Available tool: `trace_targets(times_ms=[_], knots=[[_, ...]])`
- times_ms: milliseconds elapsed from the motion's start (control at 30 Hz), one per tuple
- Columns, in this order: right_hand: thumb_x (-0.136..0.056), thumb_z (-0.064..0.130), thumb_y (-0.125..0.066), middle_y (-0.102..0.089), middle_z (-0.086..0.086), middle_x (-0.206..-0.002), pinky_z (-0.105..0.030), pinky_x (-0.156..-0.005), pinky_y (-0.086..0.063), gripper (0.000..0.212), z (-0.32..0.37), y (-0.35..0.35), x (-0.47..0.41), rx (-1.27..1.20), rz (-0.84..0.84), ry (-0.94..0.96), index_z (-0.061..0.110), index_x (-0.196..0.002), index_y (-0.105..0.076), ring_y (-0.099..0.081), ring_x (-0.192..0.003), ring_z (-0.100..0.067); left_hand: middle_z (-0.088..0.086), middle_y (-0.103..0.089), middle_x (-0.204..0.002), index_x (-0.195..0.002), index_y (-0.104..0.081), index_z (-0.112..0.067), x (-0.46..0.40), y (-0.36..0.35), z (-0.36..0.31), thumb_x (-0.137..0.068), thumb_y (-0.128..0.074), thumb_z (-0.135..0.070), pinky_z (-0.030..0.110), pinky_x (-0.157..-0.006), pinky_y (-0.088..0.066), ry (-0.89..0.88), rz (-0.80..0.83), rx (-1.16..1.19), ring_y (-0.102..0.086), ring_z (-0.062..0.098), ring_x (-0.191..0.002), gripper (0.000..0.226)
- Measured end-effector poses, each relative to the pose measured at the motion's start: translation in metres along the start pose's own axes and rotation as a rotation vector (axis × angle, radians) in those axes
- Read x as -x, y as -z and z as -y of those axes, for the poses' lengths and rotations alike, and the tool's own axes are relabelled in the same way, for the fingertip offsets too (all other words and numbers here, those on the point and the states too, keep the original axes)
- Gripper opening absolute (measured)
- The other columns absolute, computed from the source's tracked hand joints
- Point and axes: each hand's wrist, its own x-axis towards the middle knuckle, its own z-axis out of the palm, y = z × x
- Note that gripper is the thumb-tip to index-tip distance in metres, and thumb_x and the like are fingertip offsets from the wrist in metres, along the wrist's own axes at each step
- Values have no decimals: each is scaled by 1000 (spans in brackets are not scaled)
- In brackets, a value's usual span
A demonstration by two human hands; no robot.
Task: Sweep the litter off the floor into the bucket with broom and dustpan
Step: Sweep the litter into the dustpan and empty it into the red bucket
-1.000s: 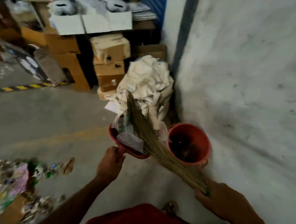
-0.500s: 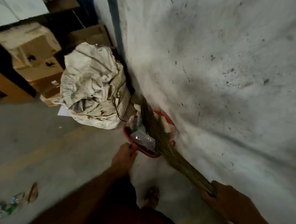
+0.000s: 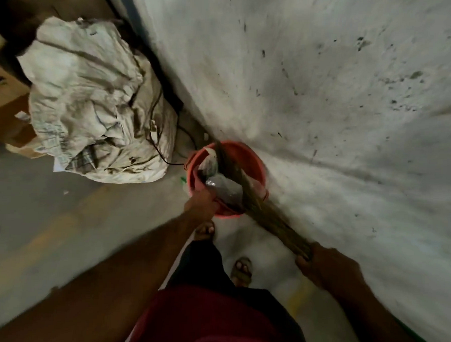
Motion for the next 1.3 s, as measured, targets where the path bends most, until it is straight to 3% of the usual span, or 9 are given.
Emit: trace_targets(times_ms=[67,133,267,400,600,767,900,1067,1300], knots=[[-93,60,-45,-59,4,-88,-27,-59,-45,47,14,-5,-13,-21,-29,-34,23,-121,-53,-53,-69,-14,5,-65,-120,-122,-63,-23,-24,10,1,-58,-46,-64,41,-96,-52,30,77,4,-62,26,-110,77],[-93,58,-44,-63,0,-95,-29,-66,-51,47,25,-13,-25,-28,-41,-34,19,-119,-54,-61,-75,-17,11,-62,-124,-124,-61,-15,-36,26,-7,-73,-61,-43,39,-94,-51,75,152,-126,-60,30,-112,59],[-94,48,-50,-60,-2,-96,-30,-70,-50,40,35,-24,-35,-127,12,-79,14,-115,-52,-58,-79,-20,15,-56,-128,-120,-60,-10,-51,39,-16,-92,-52,-24,36,-79,-49,32,75,-437,-60,30,-112,32],[-93,43,-55,-65,-8,-121,-34,-82,-54,59,34,-35,-26,-156,-94,-83,24,-147,-40,-65,-97,-23,15,-57,-125,-113,-65,-11,-44,47,-26,-95,-47,-20,38,-80,-51,-31,18,-659,-61,32,-110,27],[-93,42,-46,-69,-10,-105,-31,-63,-47,59,30,-33,-10,-214,-246,-91,36,-150,-34,-64,-76,-27,17,-56,-129,-119,-64,-7,-30,63,-22,-94,-48,-14,39,-87,-50,2,-2,-694,-59,34,-116,31],[-100,43,-41,-56,-6,-116,-30,-63,-43,57,31,-16,6,-210,-253,-139,40,-152,-19,-61,-84,-20,18,-55,-131,-121,-63,-8,-14,76,-18,-95,-46,-13,40,-89,-50,-19,-44,-721,-59,34,-116,31],[-101,45,-39,-52,-3,-109,-26,-57,-39,60,22,-15,12,-196,-283,-162,44,-153,-9,-45,-67,-11,17,-51,-134,-125,-61,-9,-5,81,-18,-96,-46,-15,41,-89,-50,8,-69,-716,-58,34,-117,33],[-101,45,-40,-37,5,-96,-20,-48,-28,51,11,-11,13,-132,-225,-140,38,-148,-23,-37,-61,-6,13,-55,-130,-120,-64,-11,3,81,-16,-95,-43,-7,38,-85,-51,48,-144,-668,-61,31,-115,33],[-100,45,-43,-57,0,-120,-24,-72,-47,58,-15,-12,2,-137,-103,-6,37,-153,-21,-60,-92,-14,12,-54,-128,-117,-63,-18,31,85,-2,-97,-43,-20,39,-86,-47,127,-316,-471,-61,34,-110,28]])
